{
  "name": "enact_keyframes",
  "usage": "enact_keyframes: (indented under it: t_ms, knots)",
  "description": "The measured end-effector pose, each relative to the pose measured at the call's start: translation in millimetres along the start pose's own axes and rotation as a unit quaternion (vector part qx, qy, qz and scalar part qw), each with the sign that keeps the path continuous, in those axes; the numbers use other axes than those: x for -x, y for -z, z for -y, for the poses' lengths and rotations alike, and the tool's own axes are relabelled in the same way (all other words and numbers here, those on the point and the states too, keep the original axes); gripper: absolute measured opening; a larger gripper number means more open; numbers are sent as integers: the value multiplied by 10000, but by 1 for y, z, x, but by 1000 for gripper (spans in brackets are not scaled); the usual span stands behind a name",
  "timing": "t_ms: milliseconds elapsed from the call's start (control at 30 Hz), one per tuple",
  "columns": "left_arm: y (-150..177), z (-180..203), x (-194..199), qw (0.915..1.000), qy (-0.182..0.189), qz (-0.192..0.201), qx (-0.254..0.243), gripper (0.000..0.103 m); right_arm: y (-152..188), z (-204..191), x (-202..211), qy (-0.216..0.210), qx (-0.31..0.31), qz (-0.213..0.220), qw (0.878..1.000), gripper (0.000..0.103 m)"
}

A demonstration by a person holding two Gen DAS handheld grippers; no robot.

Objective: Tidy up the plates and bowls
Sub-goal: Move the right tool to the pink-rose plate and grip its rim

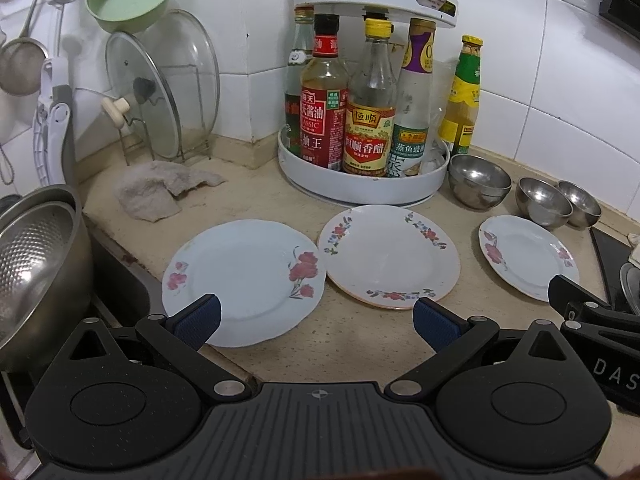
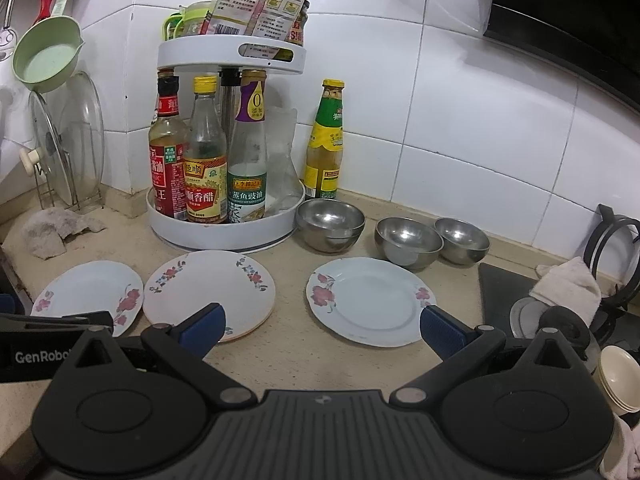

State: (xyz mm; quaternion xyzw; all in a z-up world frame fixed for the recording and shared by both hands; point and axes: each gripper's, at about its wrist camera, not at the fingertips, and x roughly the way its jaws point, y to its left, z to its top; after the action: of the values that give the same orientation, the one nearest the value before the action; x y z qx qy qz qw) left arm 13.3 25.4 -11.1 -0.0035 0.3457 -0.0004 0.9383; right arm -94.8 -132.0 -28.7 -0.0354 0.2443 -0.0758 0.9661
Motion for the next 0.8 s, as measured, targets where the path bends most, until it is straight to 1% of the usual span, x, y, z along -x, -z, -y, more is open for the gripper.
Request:
enact_keyframes:
  t_ms: [267,467,600,800]
  knots:
    - [-2,-7,-6,10000,-29,-42,8,103,-2,-8,-7,-49,7,-59,10000,101]
    - [-3,-17,-14,10000,17,-57,23,103,-1,-15,-19,-186,27,-174,9997,101]
    - [-1,-23,-24,9998,-135,3,-172,103,-1,-18,-33,-325,56,-294,9990,101]
    - [-5,-41,-48,9990,-382,-229,-51,103,-4,-30,-68,-715,153,-424,9964,101]
